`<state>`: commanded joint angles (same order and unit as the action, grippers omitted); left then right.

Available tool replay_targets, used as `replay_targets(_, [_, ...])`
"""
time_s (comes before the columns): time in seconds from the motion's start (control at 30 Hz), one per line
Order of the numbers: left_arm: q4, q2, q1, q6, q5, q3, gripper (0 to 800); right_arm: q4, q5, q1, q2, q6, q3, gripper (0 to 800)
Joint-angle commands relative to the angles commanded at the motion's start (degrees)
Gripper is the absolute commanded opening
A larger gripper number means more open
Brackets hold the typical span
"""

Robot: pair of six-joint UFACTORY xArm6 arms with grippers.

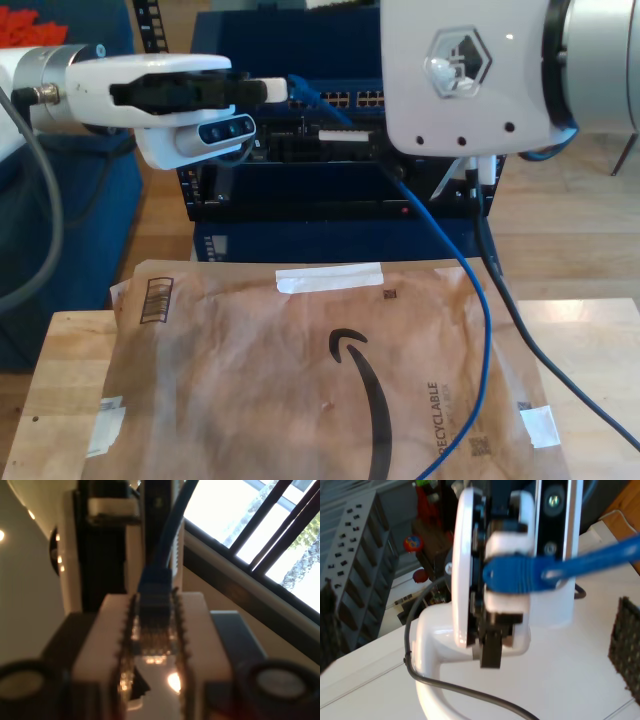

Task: Grab the cable and plug it in

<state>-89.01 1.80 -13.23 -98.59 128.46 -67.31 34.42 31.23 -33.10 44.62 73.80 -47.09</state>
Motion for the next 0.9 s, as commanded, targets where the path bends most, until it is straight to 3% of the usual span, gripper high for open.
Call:
replay_targets(0.2, [-1.67,-0.09,0.00,-0.09,0.79,0.09,2,0.00,-0.18,-0.09,-0.26,0.00,-0.26,686])
replay_targets(0.33, [-1.67,-0.09,-0.09,-0.09,0.79,0.09,2,0.18,-0.18,-0.09,-0.35,0.09,-0.26,539])
replay_targets(0.63, [-2.55,-0.09,-0.09,0.00,1.23,0.18,2,0.18,-0.18,-0.18,-0.53,0.18,-0.18,466])
replay_targets(0.73, [-2.55,-0.09,-0.09,0.00,1.41,0.18,3,0.18,-0.18,-0.62,-0.97,0.44,-0.35,323])
replay_targets(0.9, [-2.55,-0.09,-0.09,0.00,1.58,0.18,3,0.18,-0.18,-0.79,-1.41,0.53,-0.35,305])
